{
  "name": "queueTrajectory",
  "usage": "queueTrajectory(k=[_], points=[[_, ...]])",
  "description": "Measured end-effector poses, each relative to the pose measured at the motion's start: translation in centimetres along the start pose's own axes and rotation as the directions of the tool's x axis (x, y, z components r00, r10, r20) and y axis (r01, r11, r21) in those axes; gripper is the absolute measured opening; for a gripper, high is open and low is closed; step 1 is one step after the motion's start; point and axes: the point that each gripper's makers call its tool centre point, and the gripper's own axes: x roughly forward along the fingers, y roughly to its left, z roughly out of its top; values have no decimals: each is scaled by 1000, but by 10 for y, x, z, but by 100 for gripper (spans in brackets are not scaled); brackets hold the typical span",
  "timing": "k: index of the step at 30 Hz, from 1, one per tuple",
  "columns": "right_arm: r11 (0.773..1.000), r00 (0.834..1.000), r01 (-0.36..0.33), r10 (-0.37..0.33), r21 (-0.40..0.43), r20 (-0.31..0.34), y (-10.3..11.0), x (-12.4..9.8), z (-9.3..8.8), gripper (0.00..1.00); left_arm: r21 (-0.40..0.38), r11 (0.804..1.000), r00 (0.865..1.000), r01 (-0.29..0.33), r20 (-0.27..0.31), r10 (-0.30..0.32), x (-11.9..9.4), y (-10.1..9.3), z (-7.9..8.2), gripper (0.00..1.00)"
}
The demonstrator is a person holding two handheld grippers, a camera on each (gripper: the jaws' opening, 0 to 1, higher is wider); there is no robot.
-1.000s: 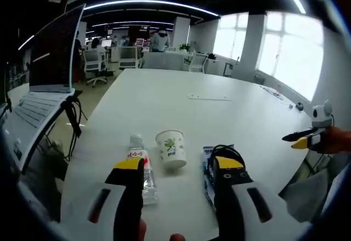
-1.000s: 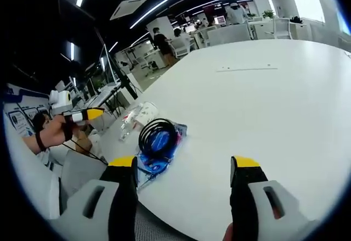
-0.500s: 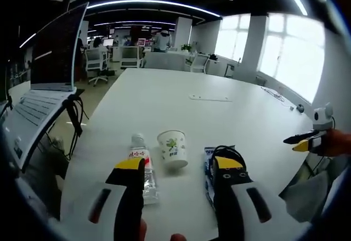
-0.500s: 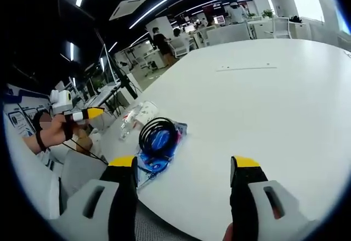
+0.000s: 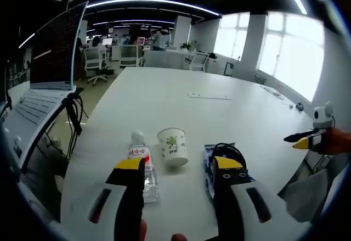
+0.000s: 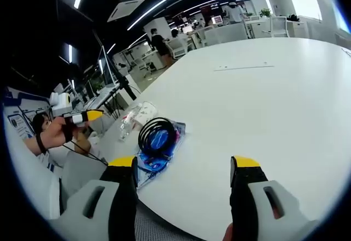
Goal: Arrange the tabletop items into an orderly group along one side of the table until the central work area is clear of visible clutter.
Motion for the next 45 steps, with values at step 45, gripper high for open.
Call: queueTrajectory(k=[45], points=[[998,998,59,-59,25,-30,-3,-17,-19,67,12,998,978,-68,-195,69,54,54,-11,45]])
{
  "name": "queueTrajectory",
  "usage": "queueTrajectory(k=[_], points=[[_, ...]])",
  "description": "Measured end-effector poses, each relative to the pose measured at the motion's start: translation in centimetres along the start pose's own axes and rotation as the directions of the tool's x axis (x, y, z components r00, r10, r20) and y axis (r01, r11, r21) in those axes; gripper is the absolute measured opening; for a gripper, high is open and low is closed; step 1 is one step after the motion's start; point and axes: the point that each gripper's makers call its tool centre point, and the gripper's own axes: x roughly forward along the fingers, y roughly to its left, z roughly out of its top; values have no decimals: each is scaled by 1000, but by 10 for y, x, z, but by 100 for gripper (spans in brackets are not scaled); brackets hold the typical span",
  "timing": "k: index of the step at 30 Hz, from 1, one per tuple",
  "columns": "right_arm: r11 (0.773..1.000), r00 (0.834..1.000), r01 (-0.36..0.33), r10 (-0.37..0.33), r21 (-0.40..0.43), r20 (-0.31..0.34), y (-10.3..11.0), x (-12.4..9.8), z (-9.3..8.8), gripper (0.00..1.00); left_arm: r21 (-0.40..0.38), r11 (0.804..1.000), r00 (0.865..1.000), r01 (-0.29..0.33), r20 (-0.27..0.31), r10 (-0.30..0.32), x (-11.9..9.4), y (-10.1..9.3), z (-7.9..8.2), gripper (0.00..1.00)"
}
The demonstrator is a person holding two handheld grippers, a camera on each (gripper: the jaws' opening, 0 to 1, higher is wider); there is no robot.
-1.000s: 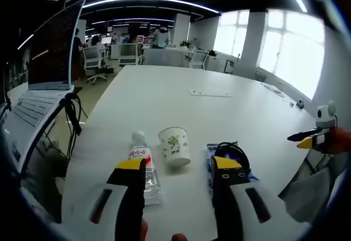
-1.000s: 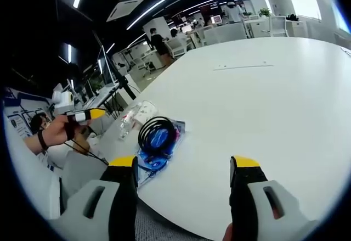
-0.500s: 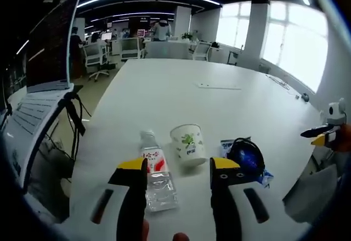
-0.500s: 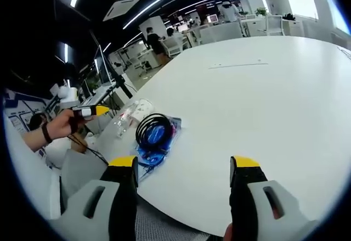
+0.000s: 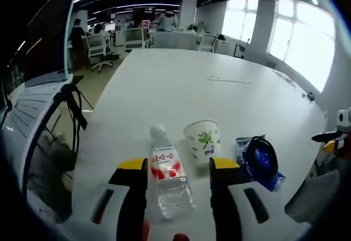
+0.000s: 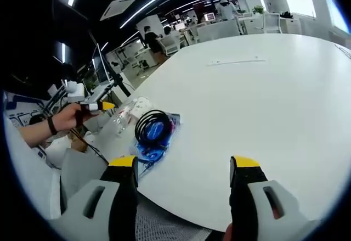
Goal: Arrange the tabletop items into an orderly group along one side of the table until the central work area is clear of visible clutter.
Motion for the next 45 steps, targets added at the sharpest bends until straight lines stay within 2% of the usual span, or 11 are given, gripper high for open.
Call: queueTrajectory(k=[7,15,18,28,36,41,44,45], points=[[1000,1000,5,-5,10,-7,0,2,-3,67,-2,1000,997,-8,-77,7,17,4,-7,45],[1000,1000,18,-18,21,-14,-3,3,-5,67,-10,1000,992,-14,-127,12,34,10,-9,45],[999,1000,23,-22,32,-15,-5,4,-7,67,-19,999,983,-29,-181,26,40,15,-16,44],[999,999,30,-28,45,-33,-5,9,-11,67,-50,998,969,-30,-245,17,57,19,-24,45],[999,999,31,-30,39,-31,-5,13,-3,68,-67,997,962,-28,-272,9,65,20,-26,45],[999,999,31,-30,39,-28,-6,15,0,68,-102,995,953,-14,-303,-18,73,17,-38,48],[999,999,30,-29,36,-26,-4,14,2,68,-85,996,958,-32,-288,6,71,21,-36,41],[999,999,31,-30,37,-24,-4,14,3,68,-106,994,960,-32,-279,1,70,20,-34,40]])
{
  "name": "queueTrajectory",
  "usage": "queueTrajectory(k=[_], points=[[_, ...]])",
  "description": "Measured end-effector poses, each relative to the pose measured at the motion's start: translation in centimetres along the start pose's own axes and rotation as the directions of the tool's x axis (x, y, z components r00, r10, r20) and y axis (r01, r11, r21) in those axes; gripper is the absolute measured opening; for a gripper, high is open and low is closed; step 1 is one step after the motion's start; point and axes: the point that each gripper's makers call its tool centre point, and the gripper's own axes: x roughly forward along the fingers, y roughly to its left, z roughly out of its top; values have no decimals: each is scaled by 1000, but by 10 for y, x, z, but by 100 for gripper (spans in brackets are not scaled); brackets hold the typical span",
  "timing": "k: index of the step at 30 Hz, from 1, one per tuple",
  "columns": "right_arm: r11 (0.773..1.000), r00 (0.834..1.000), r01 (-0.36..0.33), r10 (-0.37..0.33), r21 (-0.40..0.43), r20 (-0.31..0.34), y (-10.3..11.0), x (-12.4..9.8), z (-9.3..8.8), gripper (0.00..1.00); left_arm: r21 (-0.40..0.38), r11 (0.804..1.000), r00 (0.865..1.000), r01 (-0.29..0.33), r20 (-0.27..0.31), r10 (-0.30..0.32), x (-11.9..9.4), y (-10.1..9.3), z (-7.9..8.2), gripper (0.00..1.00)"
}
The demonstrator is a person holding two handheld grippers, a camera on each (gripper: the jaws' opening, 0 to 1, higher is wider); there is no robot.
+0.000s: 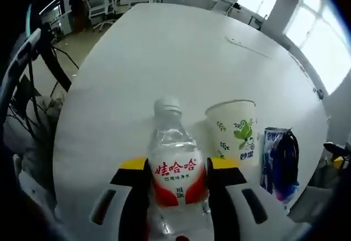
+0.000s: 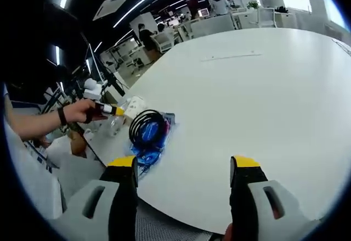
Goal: Arrange the tabletop items into an orderly group along one side of the table until the central work area is clear of visible clutter.
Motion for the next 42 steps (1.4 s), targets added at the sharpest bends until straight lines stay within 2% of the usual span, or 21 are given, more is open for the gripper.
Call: queueTrajectory(k=[24,29,42], points=[[1000,1000,-6,6,9,30,2,-6,-3,68,-8,1000,996,-20,89,21,-26,3,3,36],[1000,999,-16,16,6,35,5,-5,-4,68,-19,1000,991,-14,134,17,-36,2,8,36],[1000,997,-21,19,19,74,3,-9,-2,68,-14,1000,982,-28,188,30,-56,-1,10,35]])
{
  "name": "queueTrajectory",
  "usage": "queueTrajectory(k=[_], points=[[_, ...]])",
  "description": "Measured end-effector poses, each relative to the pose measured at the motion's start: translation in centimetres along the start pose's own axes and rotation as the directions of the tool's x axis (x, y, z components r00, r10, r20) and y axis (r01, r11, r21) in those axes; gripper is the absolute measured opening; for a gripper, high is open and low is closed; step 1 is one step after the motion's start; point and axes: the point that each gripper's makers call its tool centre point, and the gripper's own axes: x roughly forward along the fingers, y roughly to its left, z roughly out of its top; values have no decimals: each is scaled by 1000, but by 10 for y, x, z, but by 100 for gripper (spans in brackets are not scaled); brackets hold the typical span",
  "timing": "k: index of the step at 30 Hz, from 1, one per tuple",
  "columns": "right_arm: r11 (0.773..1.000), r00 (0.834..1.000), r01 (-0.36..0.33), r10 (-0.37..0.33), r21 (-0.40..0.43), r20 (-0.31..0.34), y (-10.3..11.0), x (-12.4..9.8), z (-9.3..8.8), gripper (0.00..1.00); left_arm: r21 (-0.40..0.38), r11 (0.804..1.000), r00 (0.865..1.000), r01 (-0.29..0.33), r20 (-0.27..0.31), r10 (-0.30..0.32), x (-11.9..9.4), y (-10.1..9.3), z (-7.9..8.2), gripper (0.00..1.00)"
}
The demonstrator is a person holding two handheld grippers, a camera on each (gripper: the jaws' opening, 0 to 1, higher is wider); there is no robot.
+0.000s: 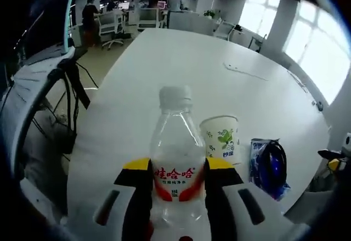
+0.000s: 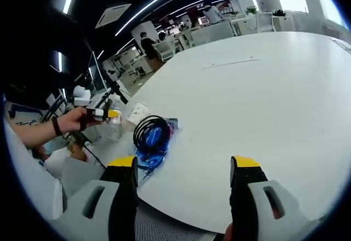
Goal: Arrange the tabletop items into an orderly group along one side of the table until the central work area is clear of visible clutter.
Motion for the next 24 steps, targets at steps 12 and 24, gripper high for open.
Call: queueTrajectory(k=[12,24], points=[[1000,1000,-14,14,1,3,1,-2,-3,68,12,1000,1000,-14,20,14,-14,-4,-2,35],[1000,1000,-15,15,1,7,-2,-5,-3,68,8,1000,998,-13,57,13,-26,-8,-7,35]])
